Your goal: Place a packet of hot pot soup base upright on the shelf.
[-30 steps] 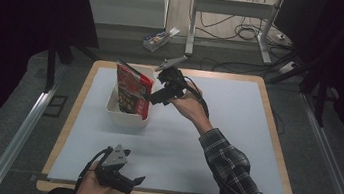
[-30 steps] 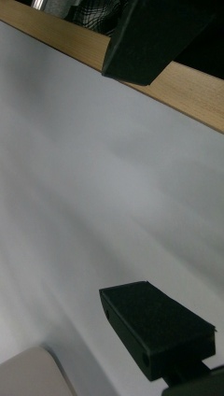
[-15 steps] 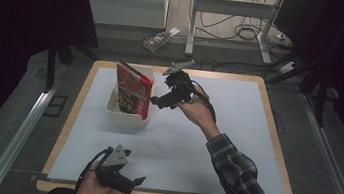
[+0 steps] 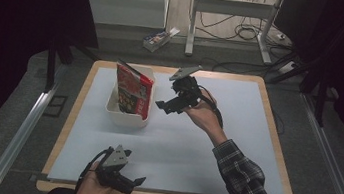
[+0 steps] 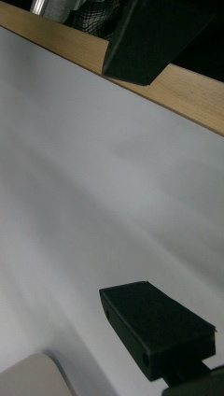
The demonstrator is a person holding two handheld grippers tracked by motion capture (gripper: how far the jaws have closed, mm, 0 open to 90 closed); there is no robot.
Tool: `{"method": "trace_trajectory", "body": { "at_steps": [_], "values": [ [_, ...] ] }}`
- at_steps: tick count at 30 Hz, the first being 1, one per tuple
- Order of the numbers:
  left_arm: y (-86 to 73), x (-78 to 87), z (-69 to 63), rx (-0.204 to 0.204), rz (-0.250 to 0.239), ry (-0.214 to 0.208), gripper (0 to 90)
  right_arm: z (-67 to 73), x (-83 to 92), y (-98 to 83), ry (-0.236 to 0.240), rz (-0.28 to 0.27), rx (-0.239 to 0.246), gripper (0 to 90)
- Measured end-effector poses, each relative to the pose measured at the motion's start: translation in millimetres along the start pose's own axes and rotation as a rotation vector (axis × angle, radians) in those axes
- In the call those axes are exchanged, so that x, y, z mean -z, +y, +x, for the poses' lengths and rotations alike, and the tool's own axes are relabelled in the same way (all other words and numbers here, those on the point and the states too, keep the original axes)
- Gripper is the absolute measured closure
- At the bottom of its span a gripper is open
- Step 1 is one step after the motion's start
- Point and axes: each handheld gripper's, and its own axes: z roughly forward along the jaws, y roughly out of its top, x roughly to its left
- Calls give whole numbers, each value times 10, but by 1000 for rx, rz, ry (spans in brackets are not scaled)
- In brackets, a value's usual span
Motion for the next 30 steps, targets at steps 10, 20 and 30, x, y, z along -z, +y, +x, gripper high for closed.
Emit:
{"method": "trace_trajectory", "body": {
  "at_steps": [10,20,30],
  "values": [
    [0,-8,-4,-1,1,0,0,27,142,-133,-4,-11,-5,0],
    [1,-7,-6,-4,-1,0,0,83,238,-310,-12,-17,8,0],
    [1,-10,-6,-5,-1,1,0,136,350,-500,-15,-36,-3,0]
  ]
}}
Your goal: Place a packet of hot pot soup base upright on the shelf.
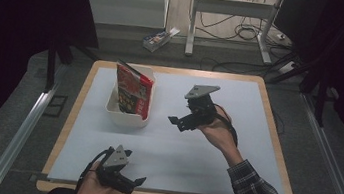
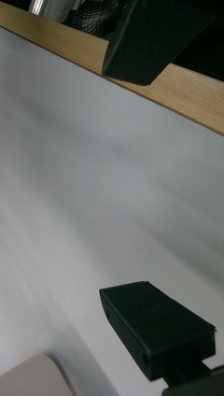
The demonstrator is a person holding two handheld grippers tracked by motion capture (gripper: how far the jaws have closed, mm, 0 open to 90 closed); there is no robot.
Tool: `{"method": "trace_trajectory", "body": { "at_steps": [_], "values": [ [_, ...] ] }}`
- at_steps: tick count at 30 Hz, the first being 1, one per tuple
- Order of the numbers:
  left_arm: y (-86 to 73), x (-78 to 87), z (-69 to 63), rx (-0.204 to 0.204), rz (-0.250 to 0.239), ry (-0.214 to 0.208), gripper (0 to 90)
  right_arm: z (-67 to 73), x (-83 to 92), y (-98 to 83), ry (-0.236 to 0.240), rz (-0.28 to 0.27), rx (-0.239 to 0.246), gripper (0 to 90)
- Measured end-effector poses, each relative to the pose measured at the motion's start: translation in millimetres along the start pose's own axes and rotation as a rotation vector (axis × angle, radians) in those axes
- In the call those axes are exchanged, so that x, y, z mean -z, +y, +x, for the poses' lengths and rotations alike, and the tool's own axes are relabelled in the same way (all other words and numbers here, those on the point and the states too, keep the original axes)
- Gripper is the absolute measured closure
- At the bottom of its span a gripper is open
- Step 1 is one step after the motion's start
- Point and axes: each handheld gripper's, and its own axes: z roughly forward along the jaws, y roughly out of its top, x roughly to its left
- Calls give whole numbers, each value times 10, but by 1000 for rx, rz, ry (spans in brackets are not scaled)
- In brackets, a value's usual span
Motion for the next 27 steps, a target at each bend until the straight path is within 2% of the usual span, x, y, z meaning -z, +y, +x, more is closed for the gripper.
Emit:
{"method": "trace_trajectory", "body": {
  "at_steps": [14,23,27],
  "values": [
    [-1,-6,-1,1,2,3,0,29,157,-226,-7,-7,-11,0],
    [-2,-8,-5,-2,8,6,0,50,297,-467,-23,-20,-31,0],
    [3,-6,-9,-5,9,9,0,43,314,-566,-28,-6,-46,0]
  ]
}}
